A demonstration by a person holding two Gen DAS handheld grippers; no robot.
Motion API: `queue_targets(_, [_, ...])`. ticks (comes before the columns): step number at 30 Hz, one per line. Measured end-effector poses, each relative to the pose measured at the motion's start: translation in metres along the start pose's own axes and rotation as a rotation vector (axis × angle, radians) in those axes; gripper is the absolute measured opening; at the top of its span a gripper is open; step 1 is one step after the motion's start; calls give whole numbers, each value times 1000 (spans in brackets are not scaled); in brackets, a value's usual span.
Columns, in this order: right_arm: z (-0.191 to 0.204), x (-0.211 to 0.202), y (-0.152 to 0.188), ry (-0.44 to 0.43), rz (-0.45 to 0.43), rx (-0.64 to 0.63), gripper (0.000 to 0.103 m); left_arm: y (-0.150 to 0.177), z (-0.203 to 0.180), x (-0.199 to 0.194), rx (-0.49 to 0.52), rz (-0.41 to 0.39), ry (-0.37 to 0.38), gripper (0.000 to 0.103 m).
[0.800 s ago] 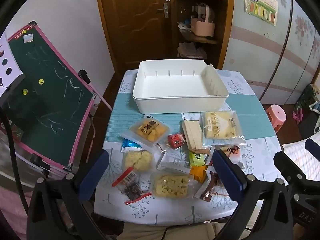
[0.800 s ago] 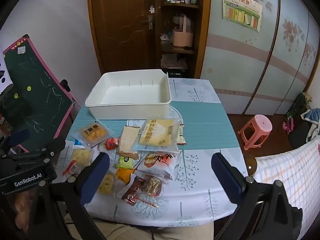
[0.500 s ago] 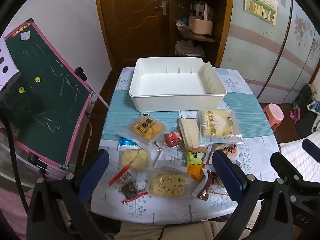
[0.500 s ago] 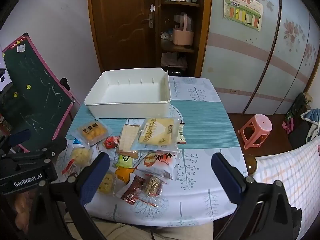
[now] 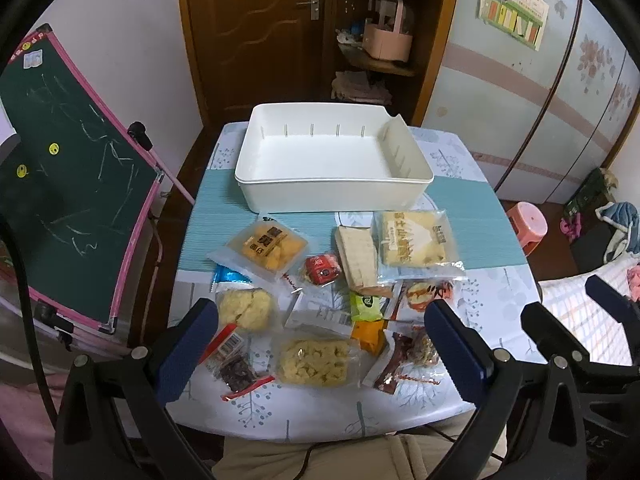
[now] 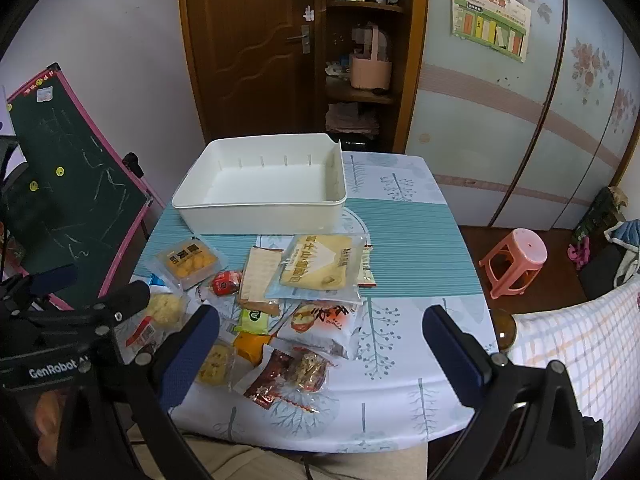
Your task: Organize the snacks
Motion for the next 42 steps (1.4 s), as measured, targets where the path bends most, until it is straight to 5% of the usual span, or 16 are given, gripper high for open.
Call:
queue_targets(30, [2,8,0,-20,3,-16,102,-16,-1,3,38,-5,-42,99])
queue_targets(42, [-6,-2,-20,-19,-66,-18,102,-34,4,-20,100,-118,-64,100])
Point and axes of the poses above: each gripper's, at about its wrist camera, not at the fingertips, and x roughly the way its jaws point, z to its left, y to its underside, the point moved 2 cm from there along x, roughly the way its jaws point, and after that the axes turned 9 degrees about z, right-handed, at the moved point
